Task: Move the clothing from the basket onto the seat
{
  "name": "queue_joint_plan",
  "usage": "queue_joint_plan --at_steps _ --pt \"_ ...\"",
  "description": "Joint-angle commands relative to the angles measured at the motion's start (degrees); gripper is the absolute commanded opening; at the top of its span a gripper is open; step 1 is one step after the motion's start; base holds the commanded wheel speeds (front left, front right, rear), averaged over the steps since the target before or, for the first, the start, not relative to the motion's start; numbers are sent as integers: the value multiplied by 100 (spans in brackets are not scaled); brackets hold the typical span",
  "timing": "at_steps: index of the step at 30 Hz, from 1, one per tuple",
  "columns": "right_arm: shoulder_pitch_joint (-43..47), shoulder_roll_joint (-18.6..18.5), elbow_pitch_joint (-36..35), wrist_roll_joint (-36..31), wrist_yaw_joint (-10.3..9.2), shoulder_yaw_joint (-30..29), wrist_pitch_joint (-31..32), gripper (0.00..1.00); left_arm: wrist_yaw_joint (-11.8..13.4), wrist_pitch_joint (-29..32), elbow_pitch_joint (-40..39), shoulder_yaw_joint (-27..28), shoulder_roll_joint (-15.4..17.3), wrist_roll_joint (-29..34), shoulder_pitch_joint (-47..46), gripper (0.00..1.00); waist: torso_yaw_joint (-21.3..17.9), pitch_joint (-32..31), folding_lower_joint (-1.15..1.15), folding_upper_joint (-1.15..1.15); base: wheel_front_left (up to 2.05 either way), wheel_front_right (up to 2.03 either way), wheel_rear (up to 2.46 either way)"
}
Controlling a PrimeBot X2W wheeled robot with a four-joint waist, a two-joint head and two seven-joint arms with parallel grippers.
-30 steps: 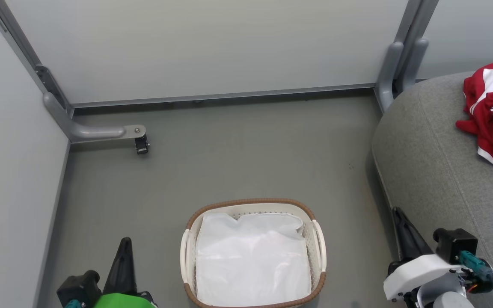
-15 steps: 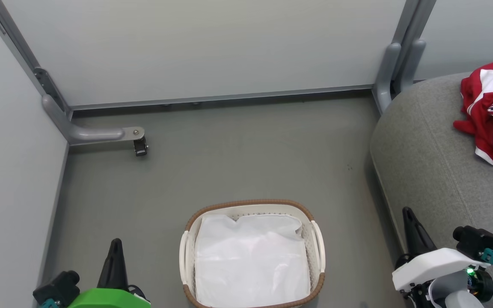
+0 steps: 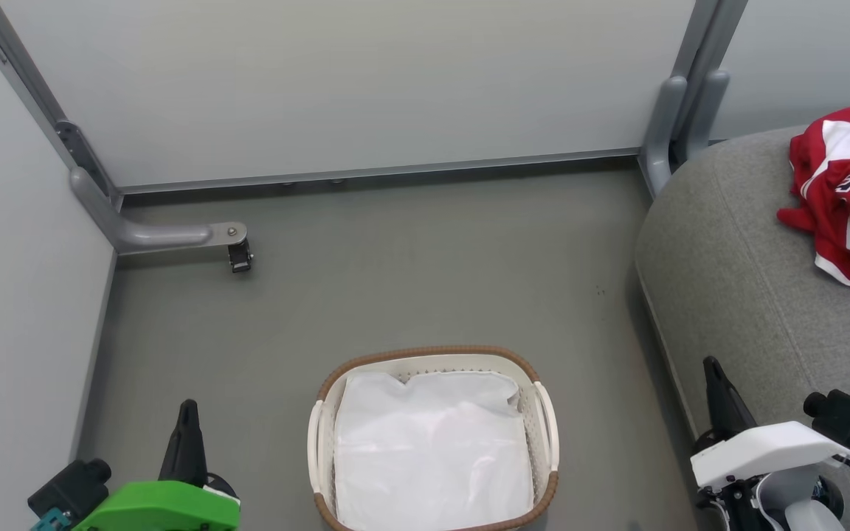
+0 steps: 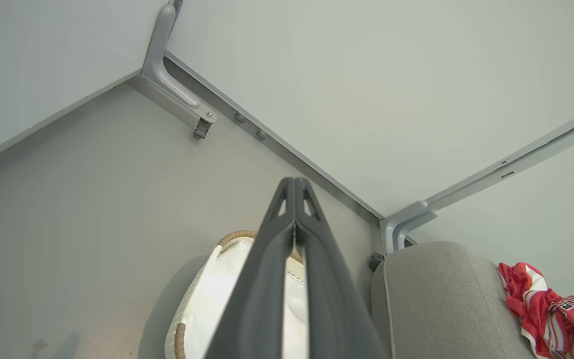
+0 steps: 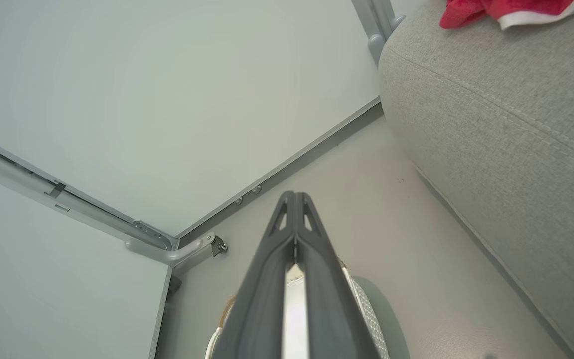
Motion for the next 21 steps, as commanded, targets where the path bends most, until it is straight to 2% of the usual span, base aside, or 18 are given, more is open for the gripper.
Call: queue_joint_plan --at_steps 1,21 --pt "-132 -30 -95 211 -2 -45 48 0 -44 42 -73 47 59 -200 -167 0 -3 -3 0 0 0 0 0" --pt "-162 -41 -173 1639 -3 -178 419 0 -118 413 -99 253 75 -1499 -340 0 -46 -44 0 0 0 0 0"
